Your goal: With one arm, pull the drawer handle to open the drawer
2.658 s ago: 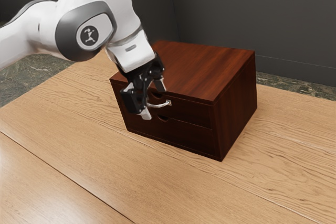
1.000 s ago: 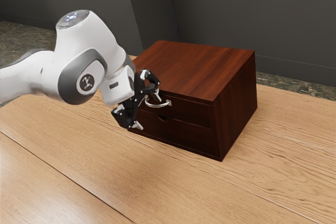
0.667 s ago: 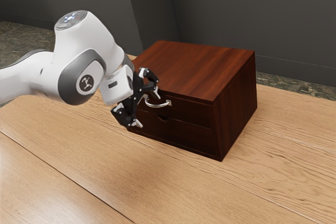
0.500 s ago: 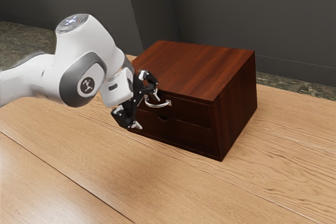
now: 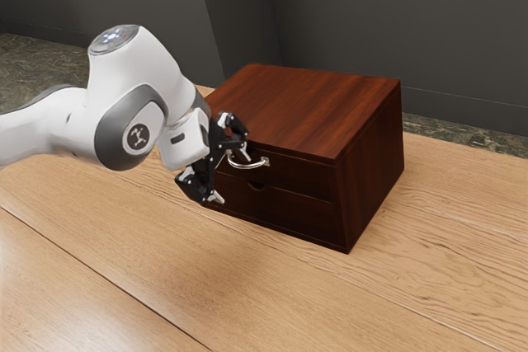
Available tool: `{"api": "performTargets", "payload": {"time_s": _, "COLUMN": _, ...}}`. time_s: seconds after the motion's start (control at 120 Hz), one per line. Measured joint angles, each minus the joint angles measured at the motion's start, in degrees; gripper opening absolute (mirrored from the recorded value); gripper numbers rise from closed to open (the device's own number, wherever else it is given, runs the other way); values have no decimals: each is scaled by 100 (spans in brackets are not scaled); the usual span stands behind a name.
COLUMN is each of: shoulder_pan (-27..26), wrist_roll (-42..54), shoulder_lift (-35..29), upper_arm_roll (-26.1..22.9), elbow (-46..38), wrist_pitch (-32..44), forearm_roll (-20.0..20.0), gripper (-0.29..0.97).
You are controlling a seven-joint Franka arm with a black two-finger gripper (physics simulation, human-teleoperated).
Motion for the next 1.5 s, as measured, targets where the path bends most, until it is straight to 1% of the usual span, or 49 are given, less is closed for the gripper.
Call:
{"api": "performTargets", "payload": {"time_s": 0.192, "shoulder_pan": 14, "wrist_roll": 7, "shoulder_lift": 4, "upper_arm_roll": -7, "elbow": 15, "wrist_pitch": 42, "forearm_roll": 58, "gripper": 52}}
{"api": "performTargets", "payload": {"time_s": 0.45, "shoulder_pan": 52, "wrist_roll": 18, "shoulder_lift": 82, "upper_arm_roll": -8, "elbow": 67, "wrist_pitch": 151, "forearm_roll": 76, "gripper": 44}}
{"api": "performTargets", "payload": {"time_s": 0.783, "shoulder_pan": 45, "wrist_roll": 41, "shoulder_lift": 128, "upper_arm_roll": -9, "elbow": 73, "wrist_pitch": 283, "forearm_roll": 86, "gripper": 23}}
{"api": "performTargets", "payload": {"time_s": 1.008, "shoulder_pan": 36, "wrist_roll": 51, "shoulder_lift": 129, "upper_arm_roll": -9, "elbow": 74, "wrist_pitch": 317, "forearm_roll": 87, "gripper": 5}}
{"api": "performTargets", "payload": {"time_s": 1.108, "shoulder_pan": 32, "wrist_roll": 51, "shoulder_lift": 122, "upper_arm_roll": -8, "elbow": 73, "wrist_pitch": 321, "forearm_roll": 80, "gripper": -2}}
{"api": "performTargets", "payload": {"time_s": 1.275, "shoulder_pan": 35, "wrist_roll": 38, "shoulder_lift": 103, "upper_arm_roll": -12, "elbow": 49, "wrist_pitch": 325, "forearm_roll": 55, "gripper": -6}}
{"api": "performTargets", "payload": {"time_s": 1.425, "shoulder_pan": 9, "wrist_roll": 23, "shoulder_lift": 71, "upper_arm_roll": -9, "elbow": -8, "wrist_pitch": 325, "forearm_roll": 41, "gripper": -7}}
{"api": "performTargets", "payload": {"time_s": 1.5, "shoulder_pan": 22, "wrist_roll": 14, "shoulder_lift": 45, "upper_arm_roll": -16, "elbow": -54, "wrist_pitch": 325, "forearm_roll": 26, "gripper": -11}}
